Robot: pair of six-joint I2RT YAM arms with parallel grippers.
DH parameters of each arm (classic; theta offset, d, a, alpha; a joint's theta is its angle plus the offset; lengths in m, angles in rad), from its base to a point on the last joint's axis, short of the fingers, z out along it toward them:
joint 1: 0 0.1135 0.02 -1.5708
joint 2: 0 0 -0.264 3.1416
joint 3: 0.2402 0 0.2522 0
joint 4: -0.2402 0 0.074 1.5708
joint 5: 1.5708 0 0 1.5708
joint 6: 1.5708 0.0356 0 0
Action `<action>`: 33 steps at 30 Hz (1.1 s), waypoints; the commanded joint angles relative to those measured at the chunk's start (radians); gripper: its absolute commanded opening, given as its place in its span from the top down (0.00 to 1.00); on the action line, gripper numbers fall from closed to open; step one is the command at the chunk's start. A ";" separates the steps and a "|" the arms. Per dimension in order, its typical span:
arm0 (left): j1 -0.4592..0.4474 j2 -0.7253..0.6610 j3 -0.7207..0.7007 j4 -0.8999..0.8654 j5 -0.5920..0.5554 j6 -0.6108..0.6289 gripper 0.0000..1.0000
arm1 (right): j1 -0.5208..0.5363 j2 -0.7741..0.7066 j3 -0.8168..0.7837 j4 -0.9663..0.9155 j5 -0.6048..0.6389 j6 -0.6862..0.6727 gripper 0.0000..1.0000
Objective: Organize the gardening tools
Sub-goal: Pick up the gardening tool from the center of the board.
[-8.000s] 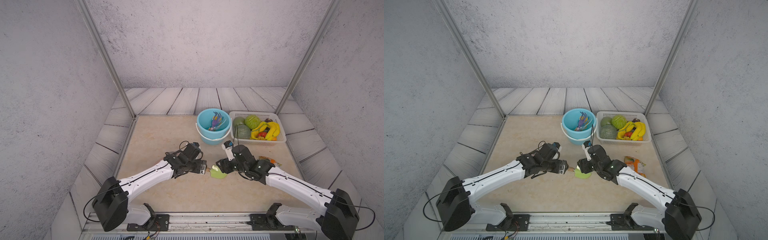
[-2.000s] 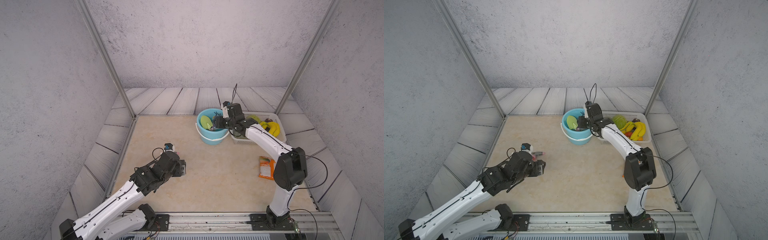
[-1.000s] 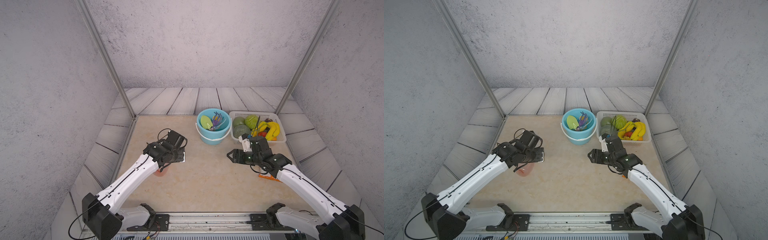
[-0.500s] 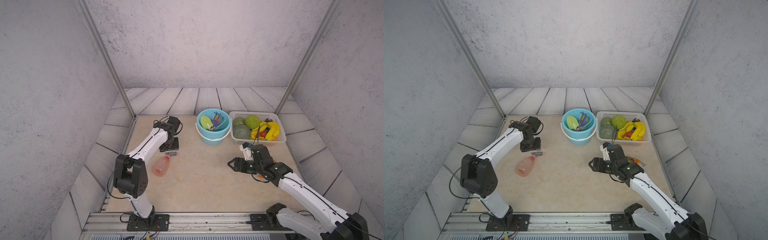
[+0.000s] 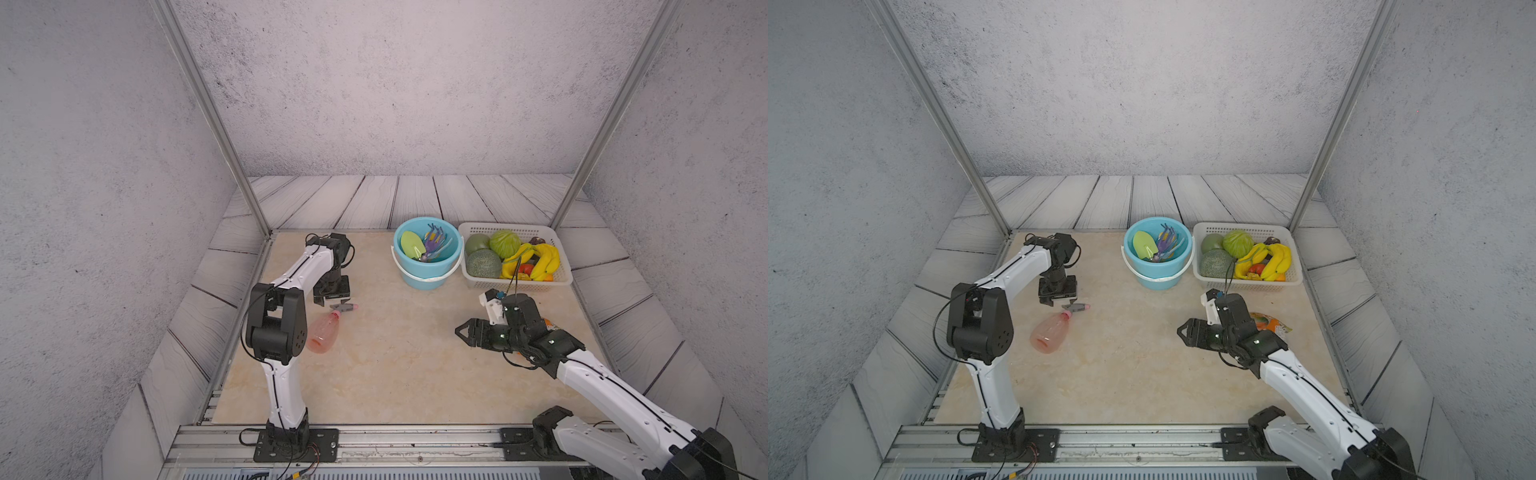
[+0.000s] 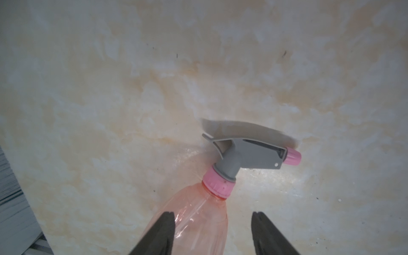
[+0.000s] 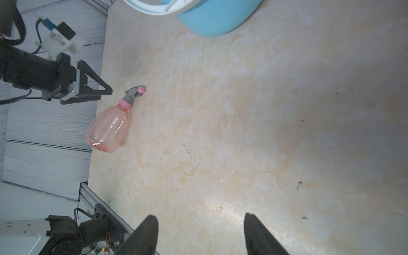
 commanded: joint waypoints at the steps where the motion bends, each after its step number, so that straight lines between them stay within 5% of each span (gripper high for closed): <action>1: -0.002 0.033 0.014 -0.029 0.018 0.024 0.38 | 0.004 -0.012 -0.010 0.022 -0.015 0.010 0.34; 33: -0.022 0.138 -0.068 0.029 0.005 0.044 0.48 | 0.004 0.033 -0.024 0.069 -0.026 0.034 0.34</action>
